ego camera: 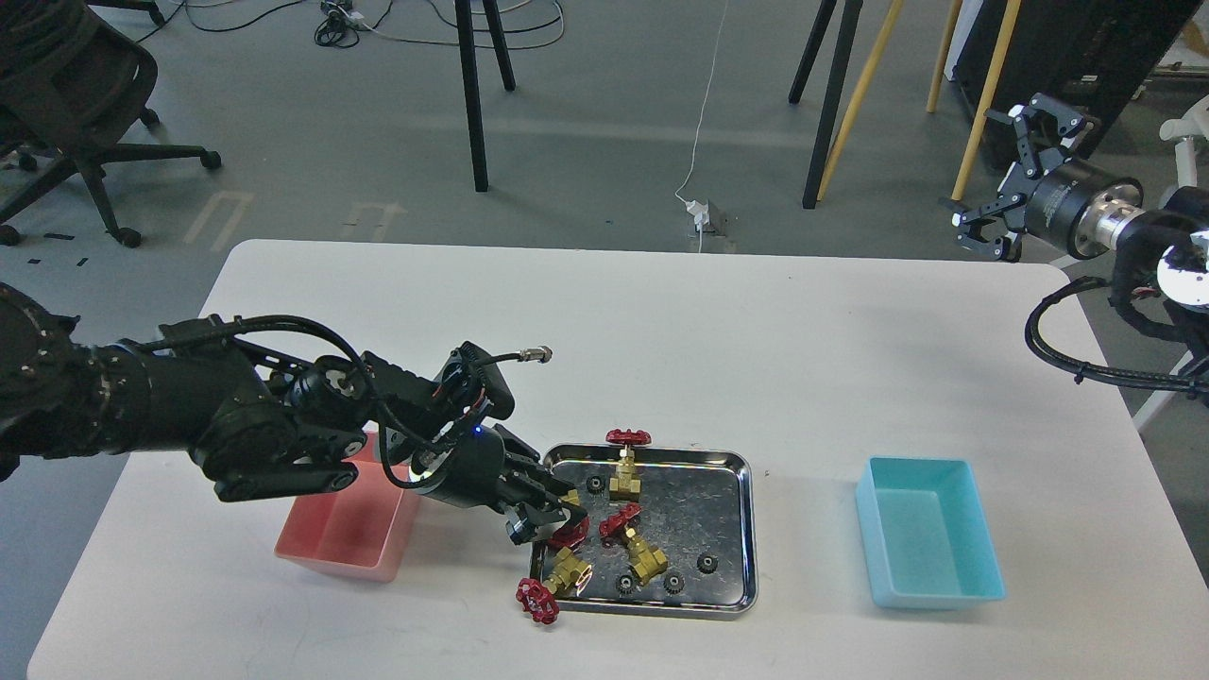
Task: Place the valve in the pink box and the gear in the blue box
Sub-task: 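Lift the valve and carry it over the pink box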
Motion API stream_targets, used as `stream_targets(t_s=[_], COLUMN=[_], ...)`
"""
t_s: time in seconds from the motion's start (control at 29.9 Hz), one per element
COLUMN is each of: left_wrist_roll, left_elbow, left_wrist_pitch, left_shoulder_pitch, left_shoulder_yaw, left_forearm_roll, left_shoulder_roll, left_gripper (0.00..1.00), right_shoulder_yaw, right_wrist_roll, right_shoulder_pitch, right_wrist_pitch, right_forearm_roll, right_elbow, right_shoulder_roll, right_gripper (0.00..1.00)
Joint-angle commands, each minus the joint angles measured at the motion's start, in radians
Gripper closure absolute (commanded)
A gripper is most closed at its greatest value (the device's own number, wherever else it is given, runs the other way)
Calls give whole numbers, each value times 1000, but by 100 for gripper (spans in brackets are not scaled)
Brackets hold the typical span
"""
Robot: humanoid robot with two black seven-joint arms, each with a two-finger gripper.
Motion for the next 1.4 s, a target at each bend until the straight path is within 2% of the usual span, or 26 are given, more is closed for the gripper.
stream_targets(t_s=[0.0,0.23,0.6,0.7,0.87,1.14,1.24,1.37], left_wrist_roll=[0,0,0,0,0,0,0,0], left_elbow=[0,0,-28,-78,-225,-365,-376,-370], left_wrist_pitch=[1,16,16,12,6,7,7,10], left_shoulder_pitch=[-1,-12,-44,-59,-94,-91,-67,19], left_shoulder_yaw=[-6,-26,-81,-121,-189,-192,-186,-196], left_forearm_roll=[0,0,-1,-3,-3,94,135,192], left_shoulder_roll=[1,15,115,184,366,667,731,750], left_gripper=[76,79,80,80,80,80,80,80], right_shoulder_yaw=[0,1,47,118,118,121,120,120], right_wrist_roll=[0,0,-1,-8,-9,-9,-9,-9], right_shoulder_pitch=[-3,-3,1,21,105,113,124,125], right_wrist_pitch=[0,0,0,0,0,0,0,0], right_forearm_roll=[0,0,5,5,-2,0,0,0], right_elbow=[0,0,9,27,58,62,62,62], right_shoulder_roll=[0,0,2,2,3,20,20,28], right_gripper=[1,1,1,1,1,1,1,1])
